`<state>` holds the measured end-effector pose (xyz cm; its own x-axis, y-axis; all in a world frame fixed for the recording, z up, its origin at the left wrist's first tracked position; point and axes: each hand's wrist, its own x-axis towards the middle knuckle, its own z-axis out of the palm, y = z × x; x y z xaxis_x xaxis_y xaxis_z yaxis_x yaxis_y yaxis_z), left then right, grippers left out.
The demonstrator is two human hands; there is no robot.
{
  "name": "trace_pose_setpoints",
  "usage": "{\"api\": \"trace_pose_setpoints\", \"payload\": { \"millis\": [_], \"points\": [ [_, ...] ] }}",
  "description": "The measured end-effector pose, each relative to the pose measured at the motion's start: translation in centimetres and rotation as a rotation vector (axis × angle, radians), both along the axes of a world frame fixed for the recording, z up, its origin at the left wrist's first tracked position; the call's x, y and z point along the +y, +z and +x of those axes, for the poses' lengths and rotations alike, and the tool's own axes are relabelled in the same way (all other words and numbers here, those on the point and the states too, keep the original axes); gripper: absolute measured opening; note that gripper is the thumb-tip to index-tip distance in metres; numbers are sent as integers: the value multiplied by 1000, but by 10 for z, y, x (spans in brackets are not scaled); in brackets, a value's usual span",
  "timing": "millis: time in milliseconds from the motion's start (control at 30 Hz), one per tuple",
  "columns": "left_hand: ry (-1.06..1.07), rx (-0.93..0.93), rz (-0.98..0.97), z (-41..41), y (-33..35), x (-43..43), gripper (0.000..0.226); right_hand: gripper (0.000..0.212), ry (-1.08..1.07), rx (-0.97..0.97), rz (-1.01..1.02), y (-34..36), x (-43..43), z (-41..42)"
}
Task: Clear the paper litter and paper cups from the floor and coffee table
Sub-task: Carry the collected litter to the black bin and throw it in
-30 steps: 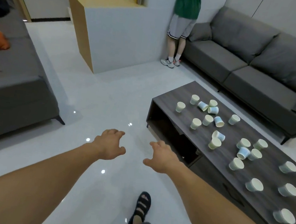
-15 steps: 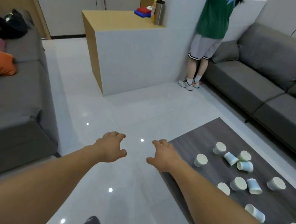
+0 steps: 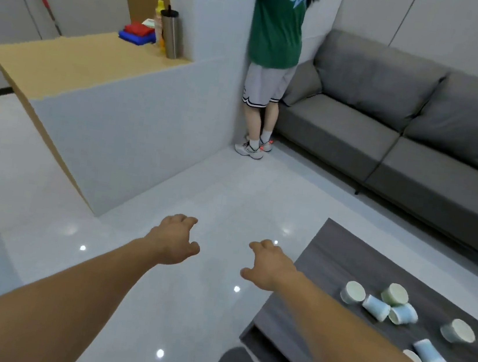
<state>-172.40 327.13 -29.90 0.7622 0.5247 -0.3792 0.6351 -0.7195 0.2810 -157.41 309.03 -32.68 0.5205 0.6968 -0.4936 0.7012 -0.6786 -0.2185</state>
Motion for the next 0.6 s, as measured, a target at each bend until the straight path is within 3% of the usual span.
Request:
{"api": "trace_pose_setpoints", "payload": {
  "millis": [333,600],
  "points": [
    [-193,36,-15,251,-4,126,69,73,-176,8,-18,-17,117,216],
    [-397,67,-29,450,-10,172,69,74,-370,10,8,-11,144,379]
  ]
}}
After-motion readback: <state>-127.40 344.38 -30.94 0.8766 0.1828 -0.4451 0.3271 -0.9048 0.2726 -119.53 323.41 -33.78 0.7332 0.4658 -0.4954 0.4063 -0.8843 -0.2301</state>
